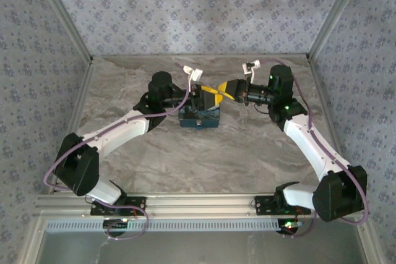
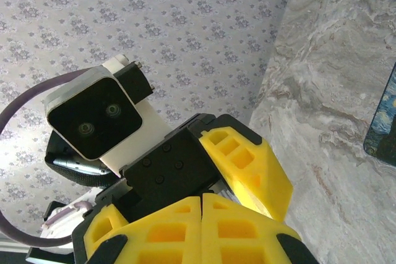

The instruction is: Unlock the padlock with the key

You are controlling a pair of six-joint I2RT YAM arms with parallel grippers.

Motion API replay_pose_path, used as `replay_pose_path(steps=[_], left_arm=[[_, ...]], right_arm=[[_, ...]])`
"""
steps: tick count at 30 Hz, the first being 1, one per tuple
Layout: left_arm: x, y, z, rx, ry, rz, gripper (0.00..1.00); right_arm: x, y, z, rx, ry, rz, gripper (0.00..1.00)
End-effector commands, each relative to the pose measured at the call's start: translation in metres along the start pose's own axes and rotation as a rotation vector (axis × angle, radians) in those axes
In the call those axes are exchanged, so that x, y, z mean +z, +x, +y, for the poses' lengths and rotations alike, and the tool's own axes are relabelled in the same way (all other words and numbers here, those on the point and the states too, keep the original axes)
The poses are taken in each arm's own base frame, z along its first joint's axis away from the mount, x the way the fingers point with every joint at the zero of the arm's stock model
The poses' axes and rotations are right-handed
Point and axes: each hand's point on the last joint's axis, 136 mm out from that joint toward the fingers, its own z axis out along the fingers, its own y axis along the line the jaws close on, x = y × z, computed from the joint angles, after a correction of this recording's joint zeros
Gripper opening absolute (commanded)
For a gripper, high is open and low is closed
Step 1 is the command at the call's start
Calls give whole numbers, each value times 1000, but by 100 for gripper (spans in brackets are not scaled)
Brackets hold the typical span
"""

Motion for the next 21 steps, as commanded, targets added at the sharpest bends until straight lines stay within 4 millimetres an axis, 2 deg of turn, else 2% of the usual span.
replay_pose_path(steps=[1, 4, 7, 11, 16, 21], left_arm=[[6, -7, -21, 40, 76, 1, 53], [5, -5, -20, 38, 70, 3, 34], [4, -4, -19, 39, 58, 7, 23], [1, -3, -17, 45, 34, 13, 18], [-1, 0, -12, 38, 8, 20, 22], [-2, 2, -11, 39, 7, 24, 17]], right_arm=[[-4, 0, 10, -21, -30, -9, 0], [-5, -1, 10, -21, -29, -14, 0], [-6, -2, 10, -21, -29, -17, 0], [-7, -1, 10, -22, -29, -15, 0], [-9, -1, 8, -21, -26, -14, 0], [-10, 0, 10, -24, -30, -8, 0]])
